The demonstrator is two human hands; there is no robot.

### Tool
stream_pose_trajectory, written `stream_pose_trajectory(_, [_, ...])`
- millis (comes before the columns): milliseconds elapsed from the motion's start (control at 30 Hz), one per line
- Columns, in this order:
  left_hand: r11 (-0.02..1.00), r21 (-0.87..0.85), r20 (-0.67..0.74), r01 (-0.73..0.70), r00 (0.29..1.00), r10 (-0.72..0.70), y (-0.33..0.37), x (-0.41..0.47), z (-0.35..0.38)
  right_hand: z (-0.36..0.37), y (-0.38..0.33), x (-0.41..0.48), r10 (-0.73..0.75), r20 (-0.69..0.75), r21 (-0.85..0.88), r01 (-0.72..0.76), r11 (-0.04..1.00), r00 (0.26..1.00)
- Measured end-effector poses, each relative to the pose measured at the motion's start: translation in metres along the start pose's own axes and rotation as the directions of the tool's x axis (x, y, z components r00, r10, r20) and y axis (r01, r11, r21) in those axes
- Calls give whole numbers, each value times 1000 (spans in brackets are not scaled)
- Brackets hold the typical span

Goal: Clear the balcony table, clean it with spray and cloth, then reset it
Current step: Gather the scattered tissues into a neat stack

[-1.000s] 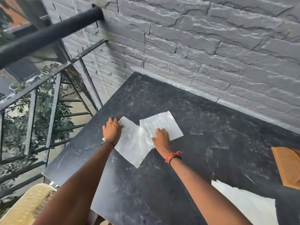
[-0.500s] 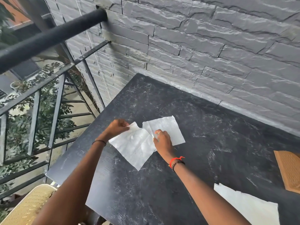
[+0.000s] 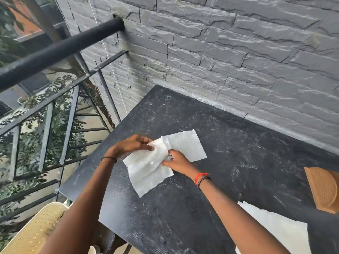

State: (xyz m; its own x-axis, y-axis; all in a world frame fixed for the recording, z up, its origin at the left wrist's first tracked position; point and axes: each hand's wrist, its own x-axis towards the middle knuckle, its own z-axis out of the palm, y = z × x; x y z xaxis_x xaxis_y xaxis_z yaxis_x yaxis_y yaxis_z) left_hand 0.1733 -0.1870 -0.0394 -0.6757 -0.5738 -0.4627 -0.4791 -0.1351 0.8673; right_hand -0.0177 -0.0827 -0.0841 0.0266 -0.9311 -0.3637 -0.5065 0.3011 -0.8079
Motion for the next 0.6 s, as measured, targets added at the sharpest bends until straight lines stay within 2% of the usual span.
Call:
stream_pose_trajectory(67, [995, -104, 18, 0, 1000, 2, 3, -6, 8, -5, 1, -19, 26, 105, 262, -53, 963, 994])
stream_pose_trajectory(133, [986, -165, 17, -8, 1000, 11, 8, -10, 18, -10, 11, -36, 35, 140, 398, -88, 913, 990])
stream_pose_trajectory(267, [967, -249, -22, -56, 998, 52, 18, -14, 45, -25, 41, -74, 37, 154, 539, -115, 835, 987])
stream_pose_trajectory(367, [946, -323, -50, -29, 999, 14, 23, -10, 69, -43, 71, -107, 72, 209, 592, -185, 784, 975])
stream_pose_trajectory(433, [938, -347, -43, -11, 999, -4, 26, -8, 91, -55, 95, -130, 147, 150, 636, -210, 743, 978])
stream_pose_trajectory(500, [941, -339, -6, -5, 1000, 3, 27, -4, 118, -69, 118, -156, 273, 44, 741, -215, 636, 961])
stream_pose_trajectory(600, [936, -353, 53, 8, 999, 12, 25, 4, 158, -88, 141, -193, 324, -43, 867, -126, 482, 945])
